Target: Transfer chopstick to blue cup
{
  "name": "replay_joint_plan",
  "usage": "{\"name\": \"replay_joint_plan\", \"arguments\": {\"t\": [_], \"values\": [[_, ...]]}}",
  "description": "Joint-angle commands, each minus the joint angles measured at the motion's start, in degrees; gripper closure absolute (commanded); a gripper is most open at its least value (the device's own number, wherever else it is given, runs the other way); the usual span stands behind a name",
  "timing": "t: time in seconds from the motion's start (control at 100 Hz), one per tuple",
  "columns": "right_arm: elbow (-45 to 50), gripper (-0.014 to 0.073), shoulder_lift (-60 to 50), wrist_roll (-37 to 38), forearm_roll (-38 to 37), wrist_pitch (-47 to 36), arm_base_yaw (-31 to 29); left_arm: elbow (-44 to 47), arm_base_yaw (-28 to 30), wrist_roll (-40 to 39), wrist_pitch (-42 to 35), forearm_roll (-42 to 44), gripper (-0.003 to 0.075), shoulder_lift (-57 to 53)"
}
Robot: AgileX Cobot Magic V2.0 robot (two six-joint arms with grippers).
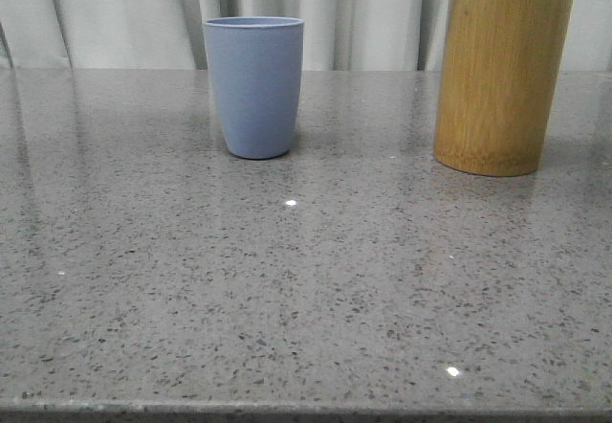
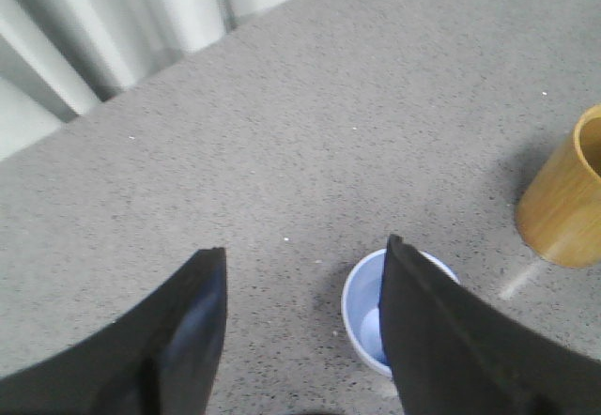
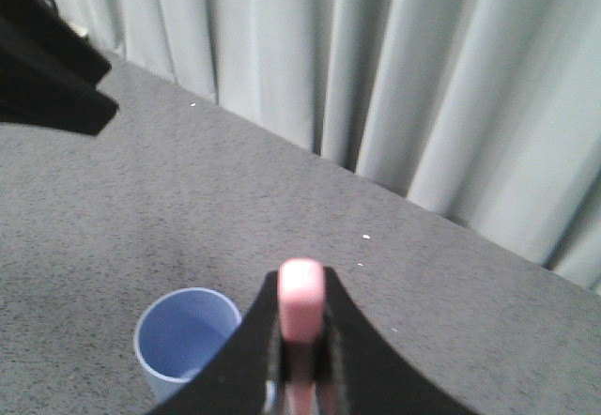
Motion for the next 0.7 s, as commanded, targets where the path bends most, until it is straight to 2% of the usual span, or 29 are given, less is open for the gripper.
{"name": "replay_joint_plan", "arguments": {"t": [0.0, 0.15, 0.33, 0.69], "values": [[-2.0, 0.0662, 0.7, -0.8, 1.6, -7.0, 2.2, -1.8, -0.4, -0.4, -3.2, 1.0, 0.0351, -3.8], [-2.3, 0.0662, 4.2, -0.8, 1.6, -10.5, 5.3, -1.8, -0.4, -1.2, -2.1, 4.7, 0.0351, -5.2], [-5.9, 0.0662, 8.7, -0.8, 1.6, -10.9, 8.0, -1.8, -0.4, -1.9, -1.3, 8.3, 0.0351, -7.2], [-9.5, 0.0662, 15.6, -0.8, 3.0, -12.4, 8.5, -1.8, -0.4, -2.2, -1.1, 9.2, 0.0351, -7.9]]}}
